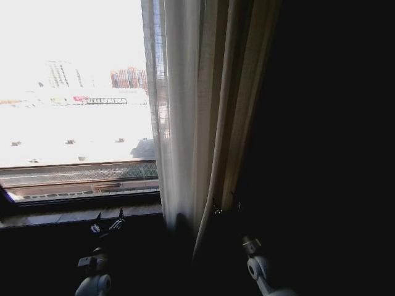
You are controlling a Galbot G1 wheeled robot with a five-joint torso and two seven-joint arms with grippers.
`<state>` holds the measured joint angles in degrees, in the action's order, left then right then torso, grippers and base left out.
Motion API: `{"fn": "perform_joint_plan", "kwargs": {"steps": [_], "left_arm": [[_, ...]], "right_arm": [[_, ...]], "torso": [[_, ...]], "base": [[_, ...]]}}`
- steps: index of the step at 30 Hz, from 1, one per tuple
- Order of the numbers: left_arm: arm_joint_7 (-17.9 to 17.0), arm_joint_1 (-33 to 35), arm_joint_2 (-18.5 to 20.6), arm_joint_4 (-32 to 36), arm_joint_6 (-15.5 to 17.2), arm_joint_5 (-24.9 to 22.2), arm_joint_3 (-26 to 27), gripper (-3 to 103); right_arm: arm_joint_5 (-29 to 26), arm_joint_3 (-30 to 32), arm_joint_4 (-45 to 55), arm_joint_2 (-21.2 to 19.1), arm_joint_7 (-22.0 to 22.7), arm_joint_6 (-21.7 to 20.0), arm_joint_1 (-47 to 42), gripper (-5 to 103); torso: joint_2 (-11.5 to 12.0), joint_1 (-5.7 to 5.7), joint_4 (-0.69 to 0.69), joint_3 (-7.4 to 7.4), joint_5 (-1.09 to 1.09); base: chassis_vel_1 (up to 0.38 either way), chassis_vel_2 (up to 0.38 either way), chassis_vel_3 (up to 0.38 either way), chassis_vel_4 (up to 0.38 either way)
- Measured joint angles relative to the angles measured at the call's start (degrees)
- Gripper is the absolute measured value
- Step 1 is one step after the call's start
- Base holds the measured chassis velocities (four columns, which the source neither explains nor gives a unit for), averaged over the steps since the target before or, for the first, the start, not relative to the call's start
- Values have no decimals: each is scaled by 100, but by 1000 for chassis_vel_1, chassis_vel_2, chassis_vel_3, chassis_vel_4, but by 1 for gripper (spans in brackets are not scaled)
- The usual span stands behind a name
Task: Open the curtains by pulling them apart, changing their state from closed to fully open.
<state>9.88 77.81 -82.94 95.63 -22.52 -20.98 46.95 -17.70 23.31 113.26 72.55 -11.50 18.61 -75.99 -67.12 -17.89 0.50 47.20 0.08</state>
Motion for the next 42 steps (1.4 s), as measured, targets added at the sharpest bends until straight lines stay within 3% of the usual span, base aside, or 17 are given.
{"fn": "perform_joint_plan", "kwargs": {"steps": [7,18,26,42], "left_arm": [[0,0,0,0,0,0,1,100],[0,0,0,0,0,0,1,100],[0,0,0,0,0,0,1,100],[0,0,0,0,0,0,0,100]], "right_arm": [[-59,-342,429,-26,-217,-97,127,100],[68,-1162,-320,187,-341,-107,1066,100],[23,-1289,-701,328,-622,-218,1346,100],[-6,-1324,-1149,310,-470,-303,1546,100]], "torso": [[-1,1,0,0,-1],[0,-1,-1,0,0],[0,-1,0,1,-1],[0,-1,1,0,0]], "base": [[0,0,0,0],[0,0,0,0],[0,0,0,0],[33,34,-39,-32]]}}
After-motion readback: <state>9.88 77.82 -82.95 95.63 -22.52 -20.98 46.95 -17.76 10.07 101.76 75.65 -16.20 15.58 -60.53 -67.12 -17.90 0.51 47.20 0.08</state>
